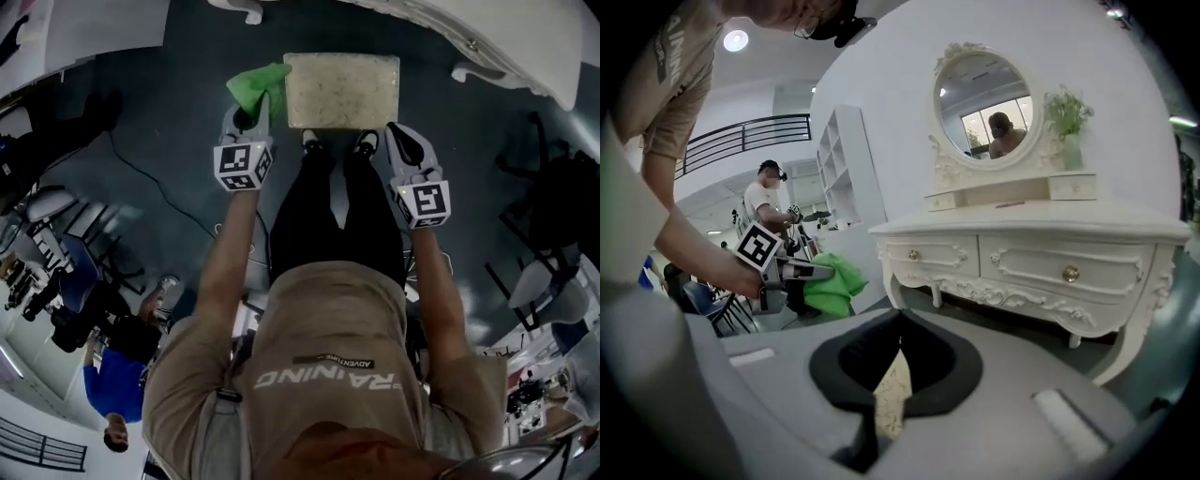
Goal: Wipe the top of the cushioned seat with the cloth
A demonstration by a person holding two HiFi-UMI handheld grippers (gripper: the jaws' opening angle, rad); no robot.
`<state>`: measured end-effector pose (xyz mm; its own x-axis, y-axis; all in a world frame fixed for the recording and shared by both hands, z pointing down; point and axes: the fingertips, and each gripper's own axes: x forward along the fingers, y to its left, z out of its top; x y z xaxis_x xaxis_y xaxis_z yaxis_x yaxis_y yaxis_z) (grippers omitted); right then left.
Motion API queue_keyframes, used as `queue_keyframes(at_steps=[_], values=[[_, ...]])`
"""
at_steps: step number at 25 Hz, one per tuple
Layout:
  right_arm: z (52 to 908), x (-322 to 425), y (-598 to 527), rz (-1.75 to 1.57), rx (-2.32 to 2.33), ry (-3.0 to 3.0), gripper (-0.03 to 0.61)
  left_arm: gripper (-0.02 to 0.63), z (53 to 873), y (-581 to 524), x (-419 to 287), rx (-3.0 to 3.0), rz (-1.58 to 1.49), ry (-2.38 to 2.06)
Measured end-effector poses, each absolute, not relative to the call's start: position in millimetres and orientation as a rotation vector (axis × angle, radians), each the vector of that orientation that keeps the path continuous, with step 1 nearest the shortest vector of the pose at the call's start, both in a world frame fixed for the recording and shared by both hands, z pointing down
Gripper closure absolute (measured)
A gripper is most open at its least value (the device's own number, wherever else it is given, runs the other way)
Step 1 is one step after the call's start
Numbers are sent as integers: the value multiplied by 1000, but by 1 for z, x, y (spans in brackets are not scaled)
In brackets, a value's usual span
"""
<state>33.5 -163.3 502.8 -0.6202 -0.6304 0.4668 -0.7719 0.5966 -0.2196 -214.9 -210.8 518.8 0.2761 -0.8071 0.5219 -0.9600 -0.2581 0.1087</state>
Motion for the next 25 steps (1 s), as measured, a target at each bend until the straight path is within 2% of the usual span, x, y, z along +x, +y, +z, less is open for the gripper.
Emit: queue_keyframes(at_steps=[12, 25], values=[[620, 14, -178, 673, 1126, -2432, 577, 566, 693, -244, -253, 1933, 557, -1575], [694, 37, -182, 790, 1136, -2391, 577, 566, 803, -273, -270, 1816, 675, -1567]])
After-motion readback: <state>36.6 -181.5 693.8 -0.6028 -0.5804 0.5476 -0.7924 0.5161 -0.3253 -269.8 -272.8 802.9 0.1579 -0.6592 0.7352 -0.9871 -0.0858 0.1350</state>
